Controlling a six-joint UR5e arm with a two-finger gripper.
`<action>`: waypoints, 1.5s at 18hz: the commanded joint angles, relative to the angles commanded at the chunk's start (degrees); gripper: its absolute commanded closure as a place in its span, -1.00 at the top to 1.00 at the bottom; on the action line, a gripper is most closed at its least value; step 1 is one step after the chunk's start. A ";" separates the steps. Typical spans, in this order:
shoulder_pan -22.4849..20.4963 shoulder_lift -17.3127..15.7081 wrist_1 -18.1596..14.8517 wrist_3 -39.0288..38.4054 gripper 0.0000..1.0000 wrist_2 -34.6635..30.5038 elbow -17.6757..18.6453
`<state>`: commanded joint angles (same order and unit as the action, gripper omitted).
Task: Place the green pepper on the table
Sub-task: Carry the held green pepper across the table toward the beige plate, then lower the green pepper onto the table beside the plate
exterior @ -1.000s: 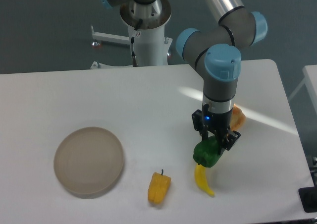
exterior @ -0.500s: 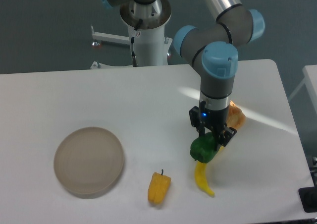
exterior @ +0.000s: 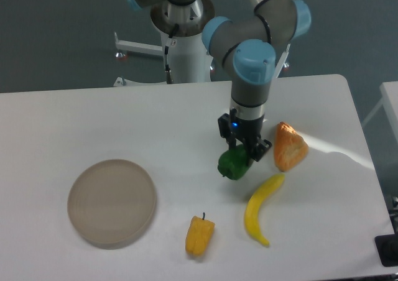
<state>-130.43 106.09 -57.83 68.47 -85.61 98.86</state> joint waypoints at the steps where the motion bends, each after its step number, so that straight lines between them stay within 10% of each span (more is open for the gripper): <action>1: 0.09 -0.53 0.17 -0.61 -0.37 0.26 1.32; 9: 7.46 1.57 9.22 -14.49 -0.37 1.23 3.36; 27: 8.96 5.53 9.58 -15.30 -0.35 1.41 1.95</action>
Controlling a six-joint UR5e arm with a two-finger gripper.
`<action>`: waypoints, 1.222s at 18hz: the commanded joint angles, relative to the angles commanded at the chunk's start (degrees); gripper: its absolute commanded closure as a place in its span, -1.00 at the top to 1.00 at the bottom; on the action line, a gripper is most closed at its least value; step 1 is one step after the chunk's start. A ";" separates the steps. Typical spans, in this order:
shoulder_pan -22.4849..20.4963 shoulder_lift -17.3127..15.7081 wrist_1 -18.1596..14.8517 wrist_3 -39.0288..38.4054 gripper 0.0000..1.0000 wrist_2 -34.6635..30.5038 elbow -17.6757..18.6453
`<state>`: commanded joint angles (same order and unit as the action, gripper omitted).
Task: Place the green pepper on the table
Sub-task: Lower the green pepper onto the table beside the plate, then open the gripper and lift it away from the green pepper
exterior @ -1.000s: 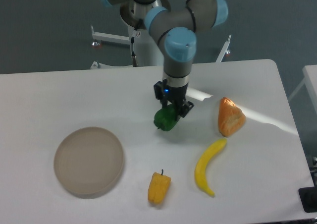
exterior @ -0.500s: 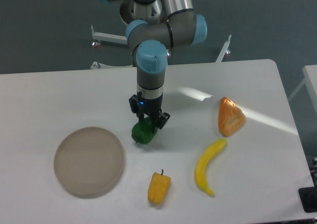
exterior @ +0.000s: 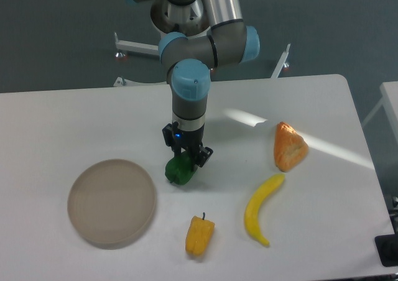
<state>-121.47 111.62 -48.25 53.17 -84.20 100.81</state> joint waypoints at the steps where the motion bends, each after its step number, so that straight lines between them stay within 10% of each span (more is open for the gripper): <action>1: 0.00 0.17 0.00 0.09 -0.35 0.00 0.00; 7: -0.35 0.18 -0.09 0.09 -0.10 0.00 -0.26; 10: -0.53 0.18 -0.17 0.09 0.98 0.00 -0.96; 22: -8.78 0.61 -1.58 6.49 1.00 -0.35 -9.22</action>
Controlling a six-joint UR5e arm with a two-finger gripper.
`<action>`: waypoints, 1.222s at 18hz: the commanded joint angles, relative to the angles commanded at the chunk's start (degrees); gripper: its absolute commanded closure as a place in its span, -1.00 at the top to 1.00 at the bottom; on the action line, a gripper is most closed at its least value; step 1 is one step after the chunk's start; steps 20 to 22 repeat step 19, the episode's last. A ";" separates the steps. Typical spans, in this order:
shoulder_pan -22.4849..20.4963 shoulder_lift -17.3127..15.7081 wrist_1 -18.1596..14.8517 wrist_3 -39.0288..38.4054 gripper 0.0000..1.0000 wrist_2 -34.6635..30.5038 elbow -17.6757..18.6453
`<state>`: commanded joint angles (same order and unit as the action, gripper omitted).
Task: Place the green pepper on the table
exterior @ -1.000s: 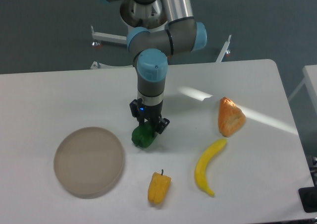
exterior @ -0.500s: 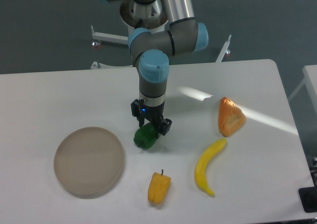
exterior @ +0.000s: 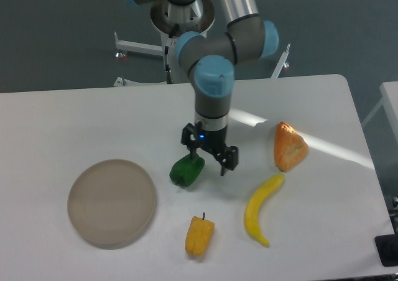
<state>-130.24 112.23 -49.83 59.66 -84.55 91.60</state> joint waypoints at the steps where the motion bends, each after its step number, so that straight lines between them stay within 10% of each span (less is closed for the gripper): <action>1: -0.88 0.35 -1.14 1.84 1.00 -0.18 -1.49; 10: -9.93 3.69 -5.36 17.50 1.00 -2.73 -9.85; 22: -11.96 5.19 -5.72 20.23 1.00 -4.13 -12.23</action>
